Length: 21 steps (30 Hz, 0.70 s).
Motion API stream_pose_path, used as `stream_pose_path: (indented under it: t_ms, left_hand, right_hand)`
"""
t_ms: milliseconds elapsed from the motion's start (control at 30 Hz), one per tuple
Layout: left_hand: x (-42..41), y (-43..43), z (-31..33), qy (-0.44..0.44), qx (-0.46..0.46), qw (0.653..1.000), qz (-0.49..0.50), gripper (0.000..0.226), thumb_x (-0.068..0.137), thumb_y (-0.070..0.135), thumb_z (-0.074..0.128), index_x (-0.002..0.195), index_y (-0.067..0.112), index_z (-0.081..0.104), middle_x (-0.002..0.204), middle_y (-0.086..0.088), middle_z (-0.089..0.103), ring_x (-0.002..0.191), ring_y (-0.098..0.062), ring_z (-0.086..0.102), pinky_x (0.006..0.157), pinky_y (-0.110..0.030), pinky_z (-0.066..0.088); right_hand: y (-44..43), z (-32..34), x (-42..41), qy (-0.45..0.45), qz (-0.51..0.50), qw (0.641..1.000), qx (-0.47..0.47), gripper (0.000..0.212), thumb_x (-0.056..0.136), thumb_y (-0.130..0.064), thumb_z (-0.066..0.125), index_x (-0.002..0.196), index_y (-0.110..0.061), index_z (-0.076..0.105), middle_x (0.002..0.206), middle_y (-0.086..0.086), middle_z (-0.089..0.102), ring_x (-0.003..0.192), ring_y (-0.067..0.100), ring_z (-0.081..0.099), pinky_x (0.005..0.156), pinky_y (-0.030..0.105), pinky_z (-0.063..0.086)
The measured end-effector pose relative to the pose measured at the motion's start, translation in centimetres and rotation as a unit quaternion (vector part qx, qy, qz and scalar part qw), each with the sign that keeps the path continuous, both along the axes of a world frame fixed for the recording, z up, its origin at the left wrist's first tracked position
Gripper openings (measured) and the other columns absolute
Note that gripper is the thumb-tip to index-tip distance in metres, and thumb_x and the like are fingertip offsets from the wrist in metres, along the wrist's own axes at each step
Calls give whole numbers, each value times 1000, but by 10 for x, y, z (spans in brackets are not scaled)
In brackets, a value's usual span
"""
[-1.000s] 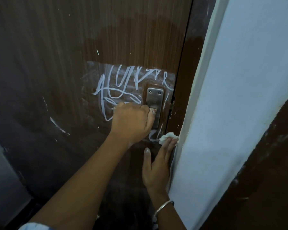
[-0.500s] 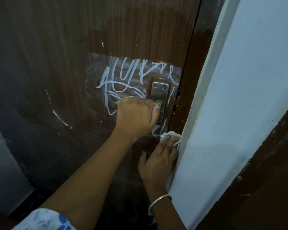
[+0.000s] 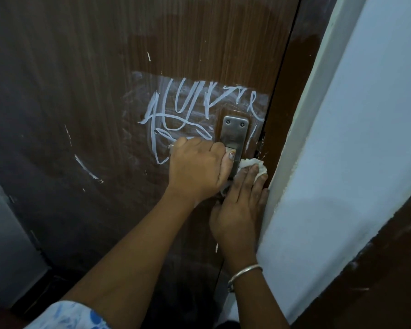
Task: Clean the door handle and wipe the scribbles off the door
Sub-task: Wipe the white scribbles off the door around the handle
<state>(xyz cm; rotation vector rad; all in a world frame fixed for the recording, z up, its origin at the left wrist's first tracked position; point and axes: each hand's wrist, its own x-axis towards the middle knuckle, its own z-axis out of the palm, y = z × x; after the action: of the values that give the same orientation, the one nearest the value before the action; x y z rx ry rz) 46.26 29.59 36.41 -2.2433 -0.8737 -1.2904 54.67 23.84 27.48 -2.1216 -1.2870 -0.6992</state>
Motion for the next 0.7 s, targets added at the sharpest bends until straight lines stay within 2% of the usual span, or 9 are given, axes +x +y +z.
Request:
stream_pose_path:
  t_ms: [133, 233, 367, 433, 500, 533, 567, 700]
  left_hand:
    - [1, 0, -1, -12, 11, 1000, -4, 41, 91, 30, 35, 67, 9, 60, 57, -7, 58, 53, -26, 50, 61, -34, 32]
    - [1, 1, 0, -8, 17, 1000, -4, 40, 91, 30, 36, 66, 10, 59, 57, -6, 57, 52, -26, 50, 61, -33, 29]
    - [-2, 1, 2, 2, 11, 1000, -13, 40, 91, 30, 35, 64, 11, 57, 56, -5, 56, 51, -24, 49, 62, -31, 22]
    - [-3, -1, 3, 7, -1, 1000, -16, 39, 91, 31, 35, 64, 12, 57, 56, -5, 57, 51, -24, 49, 62, -31, 22]
    - [-3, -2, 5, 14, -14, 1000, -12, 39, 90, 31, 35, 65, 12, 58, 56, -4, 57, 51, -24, 49, 62, -31, 22]
    - [-4, -3, 5, 19, -20, 1000, -8, 40, 91, 32, 35, 65, 12, 58, 56, -4, 57, 51, -24, 50, 62, -31, 24]
    - [-4, -4, 6, 22, -25, 999, -5, 40, 90, 32, 35, 65, 12, 58, 56, -4, 58, 51, -24, 50, 61, -31, 26]
    - [-5, -7, 8, 37, -47, 998, -1, 40, 90, 32, 34, 65, 13, 58, 57, -4, 59, 52, -24, 52, 60, -32, 32]
  right_hand:
    - [-12, -2, -1, -7, 11, 998, -55, 77, 82, -14, 59, 146, 1, 18, 153, 23, 17, 141, 42, 13, 114, 53, 16]
    - [-6, 18, 2, -29, 8, 999, -31, 73, 84, -13, 61, 144, 2, 23, 151, 25, 22, 139, 43, 19, 112, 53, 18]
    - [3, 64, 10, -72, -21, 997, -19, 82, 79, -17, 68, 144, 3, 22, 151, 24, 24, 138, 43, 22, 111, 49, 15]
    - [3, 76, 10, -68, -18, 996, -49, 89, 84, -21, 63, 146, 0, 3, 155, 22, 7, 142, 40, 7, 112, 47, 3]
    - [0, 74, 10, -58, 0, 996, -67, 94, 91, -25, 53, 138, -6, -26, 149, 16, -26, 138, 34, -21, 109, 43, -13]
    - [-1, 71, 10, -54, 6, 996, -69, 94, 94, -26, 49, 133, -8, -34, 143, 14, -35, 133, 31, -29, 108, 42, -17]
    - [-2, 71, 9, -52, 9, 996, -69, 91, 95, -25, 45, 131, -8, -36, 142, 13, -37, 132, 30, -31, 108, 42, -18]
    - [-2, 98, 7, -62, 11, 998, -27, 70, 89, -17, 26, 142, -5, -16, 156, 19, -8, 143, 36, -9, 113, 46, -4]
